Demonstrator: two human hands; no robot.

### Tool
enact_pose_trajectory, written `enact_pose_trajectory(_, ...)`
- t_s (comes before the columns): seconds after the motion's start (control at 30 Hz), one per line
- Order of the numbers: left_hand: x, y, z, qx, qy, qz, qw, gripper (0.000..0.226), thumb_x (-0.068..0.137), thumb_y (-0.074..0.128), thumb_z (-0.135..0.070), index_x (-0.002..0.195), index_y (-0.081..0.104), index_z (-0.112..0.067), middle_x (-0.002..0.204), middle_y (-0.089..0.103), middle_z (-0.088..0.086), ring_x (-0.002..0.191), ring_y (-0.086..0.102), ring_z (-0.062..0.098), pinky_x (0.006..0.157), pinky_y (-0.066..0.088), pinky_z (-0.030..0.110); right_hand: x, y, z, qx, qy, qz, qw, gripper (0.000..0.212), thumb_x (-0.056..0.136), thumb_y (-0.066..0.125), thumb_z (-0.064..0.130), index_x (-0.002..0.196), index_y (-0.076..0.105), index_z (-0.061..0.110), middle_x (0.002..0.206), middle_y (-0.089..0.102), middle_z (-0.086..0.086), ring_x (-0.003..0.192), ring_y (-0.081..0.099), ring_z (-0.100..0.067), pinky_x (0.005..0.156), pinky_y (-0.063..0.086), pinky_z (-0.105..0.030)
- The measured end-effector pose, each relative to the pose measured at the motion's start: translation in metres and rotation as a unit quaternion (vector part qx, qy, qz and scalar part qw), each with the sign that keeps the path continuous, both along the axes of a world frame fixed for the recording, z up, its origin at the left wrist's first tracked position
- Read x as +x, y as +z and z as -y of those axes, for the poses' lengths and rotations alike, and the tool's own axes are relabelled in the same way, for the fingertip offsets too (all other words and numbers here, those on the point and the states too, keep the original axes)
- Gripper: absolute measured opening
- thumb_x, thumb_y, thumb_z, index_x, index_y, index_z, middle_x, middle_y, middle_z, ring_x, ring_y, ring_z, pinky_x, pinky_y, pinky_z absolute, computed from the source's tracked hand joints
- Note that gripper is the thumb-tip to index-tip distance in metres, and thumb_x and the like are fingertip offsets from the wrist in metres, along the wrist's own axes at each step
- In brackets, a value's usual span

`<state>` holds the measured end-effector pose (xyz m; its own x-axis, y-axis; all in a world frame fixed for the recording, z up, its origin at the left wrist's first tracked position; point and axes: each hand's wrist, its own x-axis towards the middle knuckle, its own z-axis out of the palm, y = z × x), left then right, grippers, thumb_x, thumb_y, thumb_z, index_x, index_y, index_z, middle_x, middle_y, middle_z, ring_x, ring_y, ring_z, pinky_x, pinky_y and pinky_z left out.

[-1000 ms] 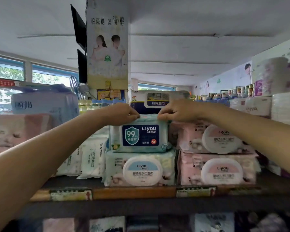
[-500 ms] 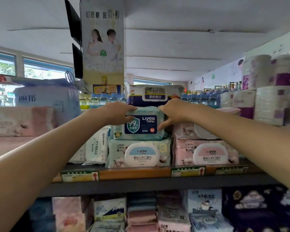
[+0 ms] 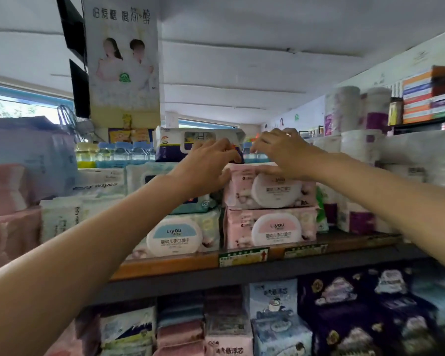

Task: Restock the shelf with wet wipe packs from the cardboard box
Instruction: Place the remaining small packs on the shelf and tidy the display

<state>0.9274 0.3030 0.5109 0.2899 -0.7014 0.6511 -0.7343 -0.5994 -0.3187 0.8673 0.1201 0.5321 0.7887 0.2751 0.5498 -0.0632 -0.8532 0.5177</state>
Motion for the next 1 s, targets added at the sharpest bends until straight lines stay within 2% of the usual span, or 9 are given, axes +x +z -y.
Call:
enact_pose_trajectory(0.23, -0.03, -0.003, 0.072, 0.0, -0.033, 0.035, 0.999, 0.037, 0.092, 0.048, -0.029, 0.128, 0.049, -0.025, 0.135, 0.043, 0.0, 0.126, 0.037, 0.021, 0.106, 0.025, 0.038, -0.036, -0.001, 0.09, 0.101, -0.047, 0.014, 0.994, 0.045, 0.093, 0.047, 0.034, 0.133, 0.043, 0.014, 0.138, 0.04, -0.008, 0.125, 0.037, -0.026, 0.101, 0.033, -0.04)
enact_pose_trajectory(0.33, -0.04, -0.009, 0.115, 0.015, -0.029, 0.059, 0.998, 0.038, 0.093, 0.046, -0.028, 0.13, 0.049, -0.022, 0.139, 0.04, 0.001, 0.128, 0.037, 0.022, 0.108, 0.025, 0.038, -0.043, -0.014, 0.134, 0.131, -0.054, -0.021, 0.99, 0.047, 0.092, 0.052, 0.028, 0.134, 0.041, 0.012, 0.139, 0.036, -0.01, 0.127, 0.035, -0.025, 0.101, 0.034, -0.036)
enact_pose_trajectory(0.43, -0.049, -0.02, 0.161, 0.026, -0.012, 0.084, 0.996, 0.041, 0.094, 0.043, -0.024, 0.134, 0.046, -0.013, 0.147, 0.031, 0.005, 0.134, 0.033, 0.022, 0.112, 0.023, 0.038, -0.04, -0.03, 0.173, 0.162, -0.059, -0.083, 0.982, 0.051, 0.089, 0.056, 0.033, 0.132, 0.044, 0.008, 0.133, 0.043, -0.009, 0.121, 0.045, -0.025, 0.099, 0.038, -0.032)
enact_pose_trajectory(0.53, -0.054, -0.036, 0.206, 0.11, 0.06, 0.103, 0.987, 0.038, 0.095, 0.041, -0.023, 0.13, 0.049, -0.009, 0.147, 0.034, 0.008, 0.134, 0.033, 0.023, 0.116, 0.02, 0.038, -0.022, -0.044, 0.201, 0.147, -0.074, -0.142, 0.976, 0.044, 0.088, 0.056, 0.037, 0.119, 0.056, 0.006, 0.123, 0.055, -0.009, 0.108, 0.055, -0.024, 0.091, 0.047, -0.036)
enact_pose_trajectory(0.63, -0.051, -0.057, 0.242, 0.221, 0.147, 0.075, 0.961, 0.035, 0.095, 0.04, -0.022, 0.122, 0.056, -0.008, 0.136, 0.049, 0.009, 0.129, 0.04, 0.025, 0.114, 0.022, 0.04, 0.007, -0.063, 0.214, 0.119, -0.029, -0.163, 0.979, 0.043, 0.086, 0.06, 0.036, 0.119, 0.057, 0.009, 0.127, 0.053, -0.008, 0.111, 0.054, -0.025, 0.092, 0.048, -0.037)
enact_pose_trajectory(0.73, -0.05, -0.07, 0.266, 0.267, 0.197, 0.011, 0.943, 0.032, 0.094, 0.041, -0.019, 0.12, 0.058, -0.009, 0.128, 0.056, 0.009, 0.123, 0.047, 0.026, 0.108, 0.025, 0.037, 0.035, -0.075, 0.211, 0.094, -0.015, -0.17, 0.981, 0.047, 0.089, 0.056, 0.023, 0.13, 0.044, 0.002, 0.133, 0.044, -0.016, 0.122, 0.045, -0.03, 0.101, 0.042, -0.039)
enact_pose_trajectory(0.87, -0.045, -0.074, 0.288, 0.302, 0.246, -0.052, 0.92, 0.029, 0.093, 0.046, -0.012, 0.119, 0.059, -0.007, 0.124, 0.06, 0.011, 0.117, 0.055, 0.029, 0.102, 0.039, 0.037, 0.061, -0.086, 0.218, 0.126, -0.065, -0.17, 0.975, 0.072, 0.093, 0.046, 0.007, 0.145, -0.002, -0.006, 0.151, 0.008, -0.028, 0.141, 0.012, -0.039, 0.114, 0.018, -0.046)
enact_pose_trajectory(0.93, -0.042, -0.075, 0.294, 0.308, 0.269, -0.061, 0.911, 0.03, 0.094, 0.045, -0.01, 0.121, 0.057, -0.007, 0.127, 0.059, 0.011, 0.12, 0.052, 0.029, 0.109, 0.03, 0.039, 0.07, -0.094, 0.223, 0.144, -0.058, -0.185, 0.97, 0.079, 0.092, 0.047, 0.007, 0.146, -0.011, 0.003, 0.154, -0.002, -0.026, 0.143, 0.001, -0.038, 0.116, 0.011, -0.047)
enact_pose_trajectory(1.0, -0.038, -0.075, 0.297, 0.313, 0.292, -0.061, 0.902, 0.032, 0.095, 0.043, -0.013, 0.124, 0.056, -0.008, 0.13, 0.057, 0.01, 0.126, 0.046, 0.028, 0.114, 0.016, 0.041, 0.075, -0.099, 0.226, 0.143, -0.036, -0.184, 0.972, 0.086, 0.09, 0.053, 0.01, 0.148, -0.011, 0.01, 0.153, 0.004, -0.025, 0.143, 0.005, -0.038, 0.116, 0.013, -0.046)
